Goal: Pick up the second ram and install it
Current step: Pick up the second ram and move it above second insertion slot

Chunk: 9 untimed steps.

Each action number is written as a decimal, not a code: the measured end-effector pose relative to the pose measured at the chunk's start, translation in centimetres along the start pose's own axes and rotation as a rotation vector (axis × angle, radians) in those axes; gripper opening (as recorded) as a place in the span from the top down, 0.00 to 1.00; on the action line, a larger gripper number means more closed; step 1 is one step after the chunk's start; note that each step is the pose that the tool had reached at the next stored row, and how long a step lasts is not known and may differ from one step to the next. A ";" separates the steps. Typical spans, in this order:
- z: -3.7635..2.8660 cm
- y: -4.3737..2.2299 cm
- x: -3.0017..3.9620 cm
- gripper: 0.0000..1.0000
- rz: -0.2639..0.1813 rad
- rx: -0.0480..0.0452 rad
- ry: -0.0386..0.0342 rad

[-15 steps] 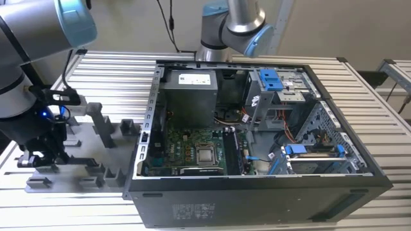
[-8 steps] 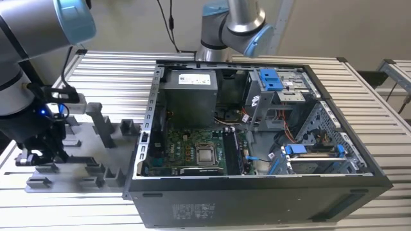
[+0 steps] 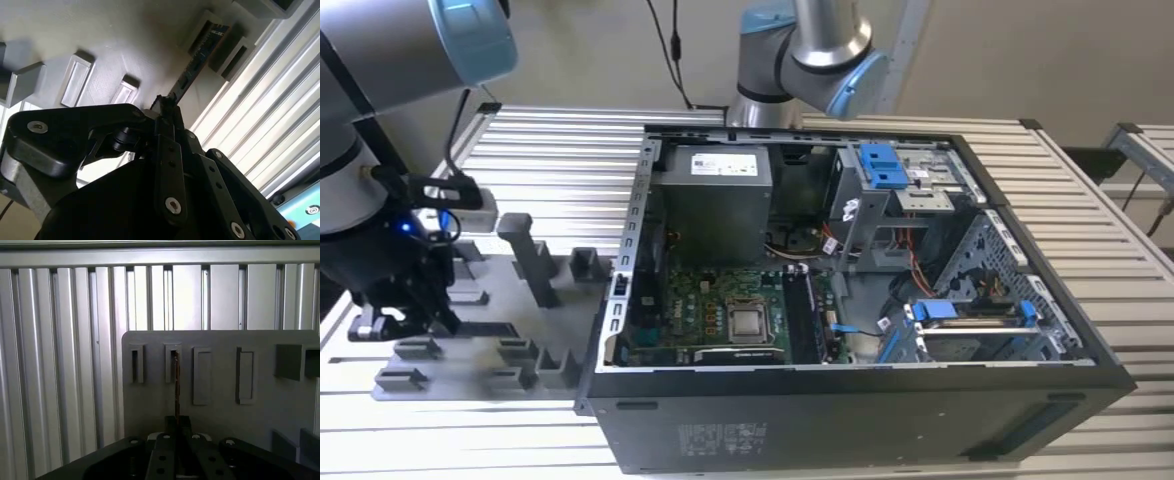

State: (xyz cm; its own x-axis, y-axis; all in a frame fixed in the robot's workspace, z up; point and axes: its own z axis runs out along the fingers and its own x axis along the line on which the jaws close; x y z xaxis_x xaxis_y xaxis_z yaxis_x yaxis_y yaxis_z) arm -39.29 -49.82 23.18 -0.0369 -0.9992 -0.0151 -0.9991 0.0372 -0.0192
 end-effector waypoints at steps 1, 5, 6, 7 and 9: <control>-0.09 0.00 0.00 0.86 0.000 0.0001 0.0000; -0.50 -0.01 -0.01 0.86 0.000 0.0000 0.0000; -0.60 -0.01 -0.01 0.86 0.000 0.0000 0.0000; -0.71 -0.01 -0.01 0.86 0.000 0.0000 0.0000; -0.91 -0.02 -0.01 0.86 0.000 0.0001 0.0000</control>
State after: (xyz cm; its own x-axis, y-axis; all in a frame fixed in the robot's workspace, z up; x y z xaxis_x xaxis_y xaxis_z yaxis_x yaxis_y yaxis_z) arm -39.29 -49.82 24.08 -0.0370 -0.9992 -0.0151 -0.9991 0.0372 -0.0193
